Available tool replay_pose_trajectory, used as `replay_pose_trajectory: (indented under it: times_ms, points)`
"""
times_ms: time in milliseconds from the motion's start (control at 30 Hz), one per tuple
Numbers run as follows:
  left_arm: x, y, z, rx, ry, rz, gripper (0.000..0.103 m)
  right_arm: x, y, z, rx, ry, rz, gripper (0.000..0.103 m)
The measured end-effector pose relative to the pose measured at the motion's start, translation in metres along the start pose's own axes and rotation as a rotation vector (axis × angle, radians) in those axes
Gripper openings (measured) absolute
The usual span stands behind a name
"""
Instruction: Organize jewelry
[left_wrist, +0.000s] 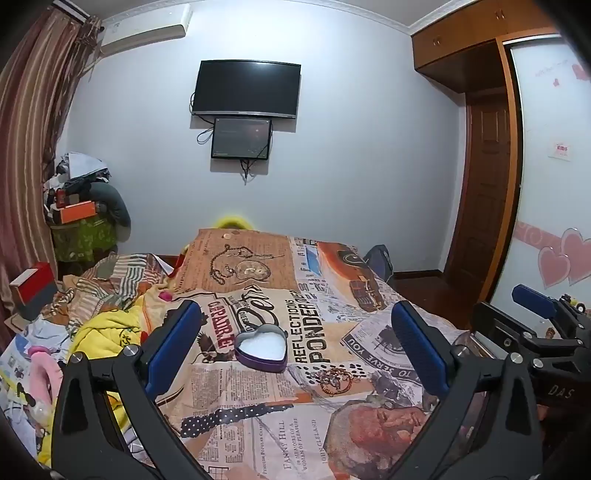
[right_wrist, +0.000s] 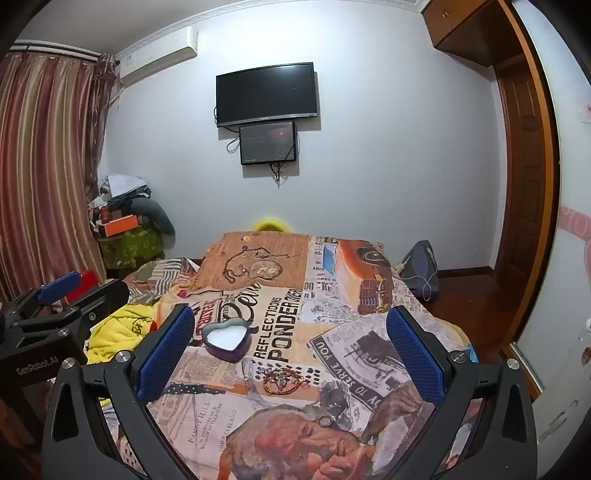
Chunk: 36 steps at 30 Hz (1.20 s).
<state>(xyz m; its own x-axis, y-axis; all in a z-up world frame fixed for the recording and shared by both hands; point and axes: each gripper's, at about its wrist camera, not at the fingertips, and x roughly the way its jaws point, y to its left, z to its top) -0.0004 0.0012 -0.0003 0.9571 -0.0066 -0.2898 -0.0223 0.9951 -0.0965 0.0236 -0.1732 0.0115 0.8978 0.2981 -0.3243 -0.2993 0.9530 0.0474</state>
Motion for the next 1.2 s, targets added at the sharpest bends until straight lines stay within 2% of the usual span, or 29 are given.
replay_pose_trajectory:
  times_ms: [300, 333, 600, 633, 1200]
  points:
    - [-0.001, -0.01, 0.001, 0.028, -0.009, 0.037, 0.103, 0.001, -0.001, -0.002, 0.007, 0.002, 0.005, 0.103]
    - [0.002, -0.009, -0.001, 0.021, -0.003, 0.013, 0.103, 0.001, 0.0, -0.001, 0.008, 0.002, 0.005, 0.103]
    - [0.002, -0.013, 0.0, 0.017, -0.002, 0.025, 0.103, 0.002, -0.002, -0.003, 0.023, 0.009, 0.011, 0.103]
    - [0.003, -0.006, -0.004, 0.024, -0.002, 0.0, 0.103, 0.003, -0.002, -0.003, 0.024, 0.01, 0.011, 0.103]
    - [0.002, -0.003, -0.005, 0.027, -0.004, 0.0, 0.103, 0.004, -0.003, -0.005, 0.026, 0.009, 0.02, 0.103]
